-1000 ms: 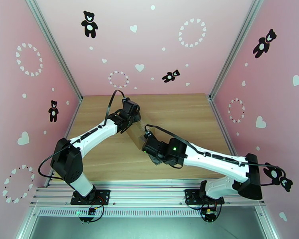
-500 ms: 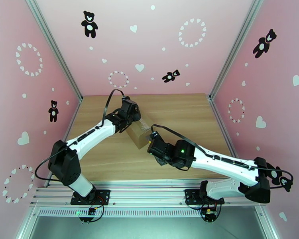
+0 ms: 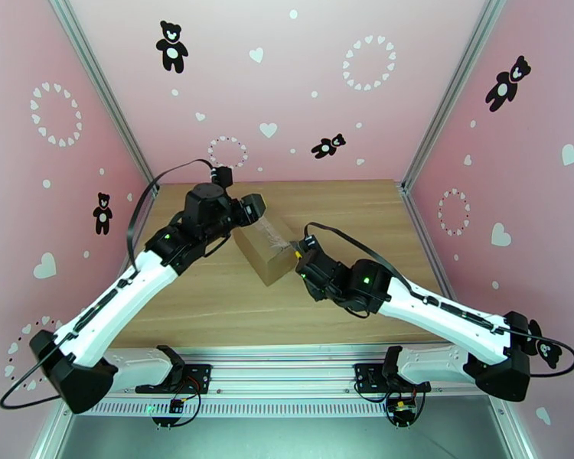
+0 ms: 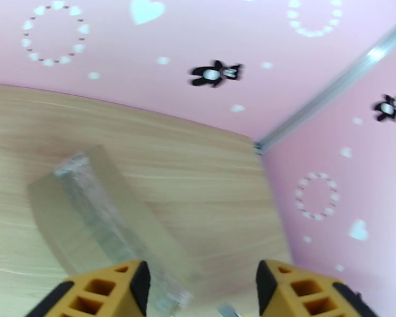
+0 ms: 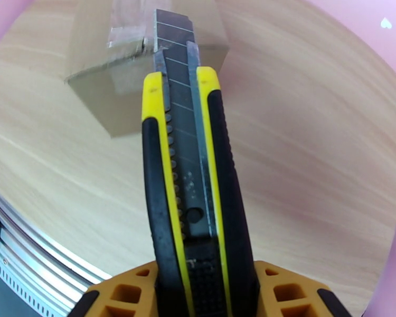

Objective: Unpack the express box

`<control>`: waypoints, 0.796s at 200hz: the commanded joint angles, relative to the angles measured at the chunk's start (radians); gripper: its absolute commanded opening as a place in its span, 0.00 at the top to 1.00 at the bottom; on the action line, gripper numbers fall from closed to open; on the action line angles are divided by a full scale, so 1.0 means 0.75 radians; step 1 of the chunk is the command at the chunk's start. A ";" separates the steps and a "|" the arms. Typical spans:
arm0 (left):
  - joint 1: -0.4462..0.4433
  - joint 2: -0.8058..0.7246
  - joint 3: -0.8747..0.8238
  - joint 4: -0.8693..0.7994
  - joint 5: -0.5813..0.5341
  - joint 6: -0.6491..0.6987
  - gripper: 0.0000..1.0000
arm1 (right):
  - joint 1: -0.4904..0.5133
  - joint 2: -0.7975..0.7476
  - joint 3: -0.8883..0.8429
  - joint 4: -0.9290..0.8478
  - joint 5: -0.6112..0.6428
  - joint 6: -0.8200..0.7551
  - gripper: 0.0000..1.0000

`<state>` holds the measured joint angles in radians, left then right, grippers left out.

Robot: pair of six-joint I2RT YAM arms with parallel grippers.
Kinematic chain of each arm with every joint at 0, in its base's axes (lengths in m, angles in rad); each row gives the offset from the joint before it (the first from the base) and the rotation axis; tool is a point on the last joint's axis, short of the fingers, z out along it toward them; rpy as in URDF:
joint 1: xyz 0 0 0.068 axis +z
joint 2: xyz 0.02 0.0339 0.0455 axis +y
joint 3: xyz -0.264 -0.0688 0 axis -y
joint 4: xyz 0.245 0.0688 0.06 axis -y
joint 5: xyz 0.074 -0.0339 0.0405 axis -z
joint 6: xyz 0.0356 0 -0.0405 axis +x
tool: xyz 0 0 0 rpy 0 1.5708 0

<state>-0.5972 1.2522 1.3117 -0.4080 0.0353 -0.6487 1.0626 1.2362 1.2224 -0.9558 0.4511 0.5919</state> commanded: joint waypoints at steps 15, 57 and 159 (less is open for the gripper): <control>0.000 -0.043 -0.184 0.167 0.285 -0.149 0.32 | -0.031 0.049 0.130 0.177 0.022 -0.143 1.00; -0.008 -0.060 -0.296 0.353 0.390 -0.264 0.29 | -0.051 0.124 0.221 0.270 -0.030 -0.222 1.00; -0.021 -0.006 -0.309 0.474 0.430 -0.307 0.43 | -0.062 0.184 0.305 0.324 -0.083 -0.255 1.00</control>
<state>-0.6052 1.2331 1.0843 -0.0898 0.3298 -0.8692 1.0218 1.3708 1.4075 -0.7532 0.3958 0.4114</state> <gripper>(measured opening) 0.600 0.374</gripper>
